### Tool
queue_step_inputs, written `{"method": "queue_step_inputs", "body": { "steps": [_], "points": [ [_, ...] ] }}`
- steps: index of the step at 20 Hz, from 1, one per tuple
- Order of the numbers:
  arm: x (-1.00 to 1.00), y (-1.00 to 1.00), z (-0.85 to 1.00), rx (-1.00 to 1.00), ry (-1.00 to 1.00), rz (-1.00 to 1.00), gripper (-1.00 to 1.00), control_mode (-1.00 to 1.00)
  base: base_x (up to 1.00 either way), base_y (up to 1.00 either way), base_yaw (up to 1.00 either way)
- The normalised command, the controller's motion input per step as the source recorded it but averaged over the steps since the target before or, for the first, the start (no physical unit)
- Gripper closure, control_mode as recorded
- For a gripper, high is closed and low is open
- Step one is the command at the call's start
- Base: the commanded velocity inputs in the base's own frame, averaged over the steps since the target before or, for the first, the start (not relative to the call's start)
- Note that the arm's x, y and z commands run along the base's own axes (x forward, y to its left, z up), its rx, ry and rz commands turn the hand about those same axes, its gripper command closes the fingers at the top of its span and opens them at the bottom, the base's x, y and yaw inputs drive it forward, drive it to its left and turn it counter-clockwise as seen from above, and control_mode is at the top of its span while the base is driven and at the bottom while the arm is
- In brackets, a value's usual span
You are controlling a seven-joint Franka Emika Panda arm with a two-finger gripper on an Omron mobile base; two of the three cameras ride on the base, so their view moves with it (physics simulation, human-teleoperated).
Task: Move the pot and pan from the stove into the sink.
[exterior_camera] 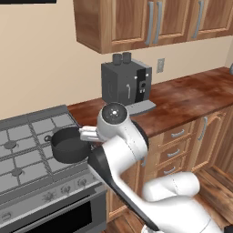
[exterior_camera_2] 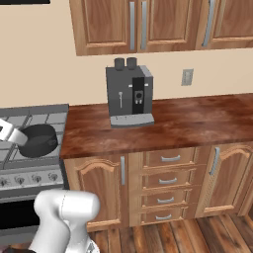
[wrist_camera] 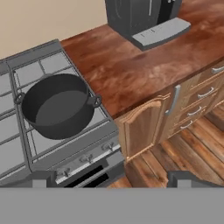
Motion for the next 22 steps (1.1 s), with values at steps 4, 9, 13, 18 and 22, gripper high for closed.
{"method": "queue_step_inputs", "body": {
  "steps": [4,9,13,18,22],
  "points": [
    [0.11,0.25,0.0,-0.05,0.15,0.1,-1.0,-1.0,0.0,0.0,0.0],
    [0.02,0.26,-0.04,-0.07,0.12,0.19,-1.0,-1.0,0.0,0.0,0.0],
    [-0.07,0.15,-0.13,-0.1,0.05,0.28,-1.0,-1.0,0.0,0.0,0.0],
    [-0.07,0.03,-0.24,-0.07,0.01,0.29,-1.0,-1.0,0.0,0.0,0.0],
    [-0.04,0.0,-0.34,-0.02,0.0,0.27,-1.0,-1.0,0.0,0.0,0.0]
  ]
}}
